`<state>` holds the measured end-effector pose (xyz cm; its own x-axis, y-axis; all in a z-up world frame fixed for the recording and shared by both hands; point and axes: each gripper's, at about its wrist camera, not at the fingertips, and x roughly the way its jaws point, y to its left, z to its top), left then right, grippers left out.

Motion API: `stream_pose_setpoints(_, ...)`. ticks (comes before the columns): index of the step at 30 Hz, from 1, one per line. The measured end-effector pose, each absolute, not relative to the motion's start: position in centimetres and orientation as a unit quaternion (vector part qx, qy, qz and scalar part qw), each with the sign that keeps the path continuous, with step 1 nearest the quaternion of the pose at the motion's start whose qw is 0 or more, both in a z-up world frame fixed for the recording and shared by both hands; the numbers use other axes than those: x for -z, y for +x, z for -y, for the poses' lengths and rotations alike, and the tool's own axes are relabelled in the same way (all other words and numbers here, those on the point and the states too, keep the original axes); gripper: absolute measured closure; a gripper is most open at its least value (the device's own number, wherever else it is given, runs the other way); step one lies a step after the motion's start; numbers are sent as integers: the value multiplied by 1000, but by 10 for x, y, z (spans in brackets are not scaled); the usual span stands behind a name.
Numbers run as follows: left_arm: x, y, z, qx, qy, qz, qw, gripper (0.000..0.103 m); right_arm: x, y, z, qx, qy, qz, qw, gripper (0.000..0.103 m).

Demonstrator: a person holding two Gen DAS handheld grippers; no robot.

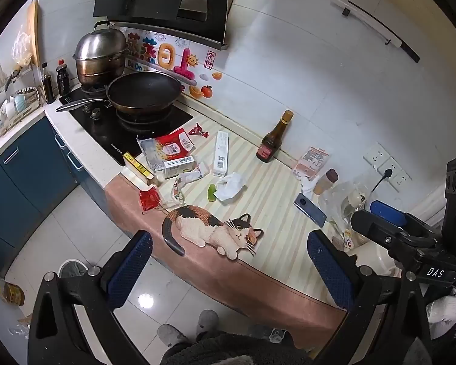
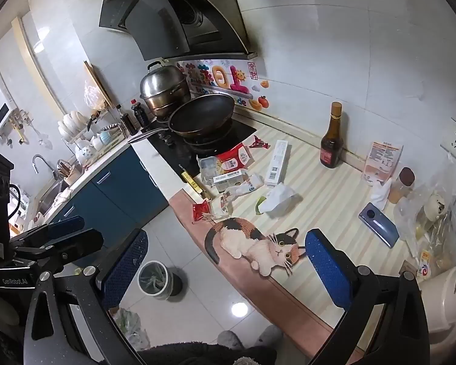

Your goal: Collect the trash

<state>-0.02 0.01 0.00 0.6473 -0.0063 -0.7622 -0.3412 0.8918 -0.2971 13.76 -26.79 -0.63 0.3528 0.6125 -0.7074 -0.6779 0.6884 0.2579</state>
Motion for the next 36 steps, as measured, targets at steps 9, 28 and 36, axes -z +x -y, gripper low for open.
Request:
stream_pose_setpoints(9,0,0,0,-96,-211,-406,884,0,6,135,265,-392,-41,-415,820,0)
stream_pose_setpoints(28,-6,2,-4,-97,-211,-403,885,0,6,130,259,-391,-44,-413,821,0)
stream_pose_setpoints(36,-15,4,-6,-98,-212,-401,886,0,7,128,256,-391,-46,-412,822,0)
